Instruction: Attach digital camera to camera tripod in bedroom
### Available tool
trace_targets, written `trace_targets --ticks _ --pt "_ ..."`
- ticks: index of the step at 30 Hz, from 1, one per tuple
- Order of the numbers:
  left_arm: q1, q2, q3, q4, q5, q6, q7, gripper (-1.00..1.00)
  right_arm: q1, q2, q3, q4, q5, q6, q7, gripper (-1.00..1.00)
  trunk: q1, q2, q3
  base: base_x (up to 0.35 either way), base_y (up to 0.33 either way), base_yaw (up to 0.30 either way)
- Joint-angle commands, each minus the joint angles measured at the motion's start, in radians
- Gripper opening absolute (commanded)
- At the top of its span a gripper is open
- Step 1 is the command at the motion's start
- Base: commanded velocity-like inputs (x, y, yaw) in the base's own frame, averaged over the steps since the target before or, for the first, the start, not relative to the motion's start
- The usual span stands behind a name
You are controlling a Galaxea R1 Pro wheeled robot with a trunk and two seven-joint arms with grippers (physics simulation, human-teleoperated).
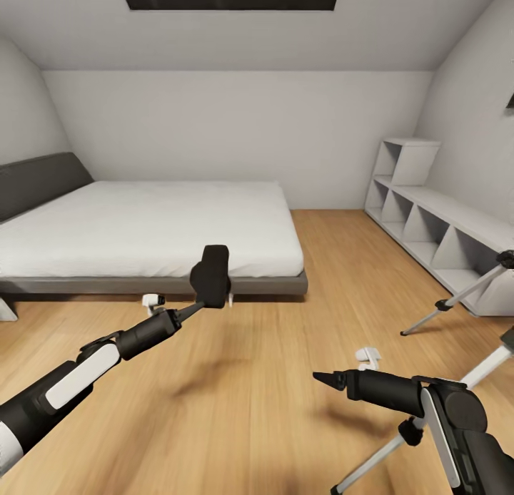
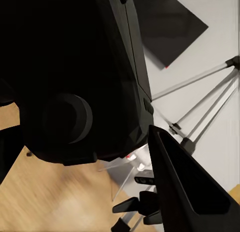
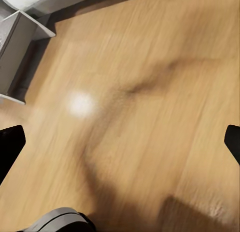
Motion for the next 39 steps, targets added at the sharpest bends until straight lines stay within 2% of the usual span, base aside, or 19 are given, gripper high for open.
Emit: trace_targets --ticks 1,29,39 --pt "-0.001 0.0 -0.003 0.001 0.009 0.006 -0.003 -1.0 -0.001 0.0 -0.001 0.0 0.0 0.007 0.003 1.0 -0.001 0.0 0.003 0.0 0.0 0.0" --pt "-0.001 -0.008 -0.003 0.029 0.009 0.007 -0.002 -1.0 -0.001 0.002 -0.003 0.001 0.012 0.008 -0.001 1.0 -0.013 0.006 0.111 0.0 0.0 0.0" --pt "-0.001 -0.021 -0.001 0.053 0.009 0.007 -0.004 -1.0 -0.001 0.002 0.0 0.004 0.016 0.01 -0.006 1.0 -0.018 0.009 0.15 0.0 0.0 0.0"
